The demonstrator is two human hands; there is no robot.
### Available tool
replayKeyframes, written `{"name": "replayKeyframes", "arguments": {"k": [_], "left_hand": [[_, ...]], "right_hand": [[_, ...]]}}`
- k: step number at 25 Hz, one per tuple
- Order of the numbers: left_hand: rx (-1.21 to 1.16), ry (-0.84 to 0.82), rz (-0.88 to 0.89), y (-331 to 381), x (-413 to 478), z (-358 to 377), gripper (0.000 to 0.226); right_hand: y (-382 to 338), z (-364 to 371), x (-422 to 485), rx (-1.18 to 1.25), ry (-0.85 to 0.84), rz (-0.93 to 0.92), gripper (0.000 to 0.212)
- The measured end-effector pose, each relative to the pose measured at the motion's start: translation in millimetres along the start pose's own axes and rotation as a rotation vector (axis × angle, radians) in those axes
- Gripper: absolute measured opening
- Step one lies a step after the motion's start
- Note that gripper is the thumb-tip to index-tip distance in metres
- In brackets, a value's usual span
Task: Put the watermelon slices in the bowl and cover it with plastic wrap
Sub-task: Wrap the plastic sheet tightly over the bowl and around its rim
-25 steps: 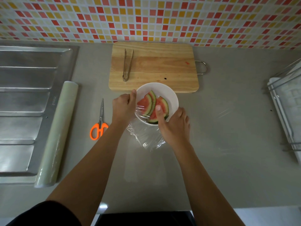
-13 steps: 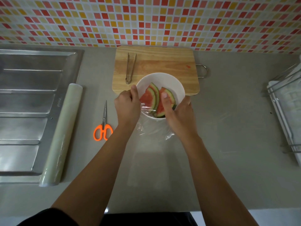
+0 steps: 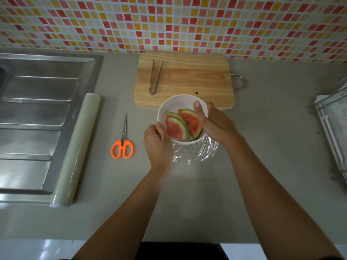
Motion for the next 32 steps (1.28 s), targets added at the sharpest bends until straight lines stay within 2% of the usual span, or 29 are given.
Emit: {"name": "replayKeyframes", "arguments": {"k": [4, 7, 11, 14, 16, 18, 22, 27, 32], "left_hand": [[-0.033, 0.001, -0.095, -18, -11, 1, 0.034], [-0.029, -0.01, -0.062, -21, -8, -1, 0.032], [-0.014, -0.021, 0.096, -18, 7, -11, 0.033], [0.011, -0.009, 0.236, -8, 38, -3, 0.03], [0.061, -0.127, 0.391, 5, 58, 11, 0.033], [0.084, -0.269, 0.468, 11, 69, 24, 0.035], [0.166, -0.422, 0.375, 7, 74, 33, 0.04], [0.22, -0.384, 0.39, 8, 73, 36, 0.041], [0.203, -0.335, 0.371, 9, 69, 38, 0.04]], "right_hand": [[6, 13, 7, -0.064, -0.061, -0.066, 0.082], [11, 16, 8, -0.052, -0.064, -0.055, 0.077], [18, 14, 3, -0.14, 0.106, 0.002, 0.071], [23, 14, -7, -0.007, 0.232, 0.137, 0.055], [27, 20, -17, 0.067, 0.203, 0.276, 0.05], [26, 28, -26, 0.105, 0.155, 0.344, 0.049], [23, 35, -29, 0.24, 0.278, 0.37, 0.038], [30, 37, -31, 0.21, 0.455, 0.277, 0.032], [38, 44, -38, 0.169, 0.461, 0.288, 0.031]]}}
Point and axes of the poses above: each hand's wrist, its own x-axis towards the middle knuckle, its own z-axis out of the palm, y = z × x, the point moved 1 cm from there along x, towards the middle knuckle, and after that the axes turned 15 degrees about y, right-handed, at the moved point
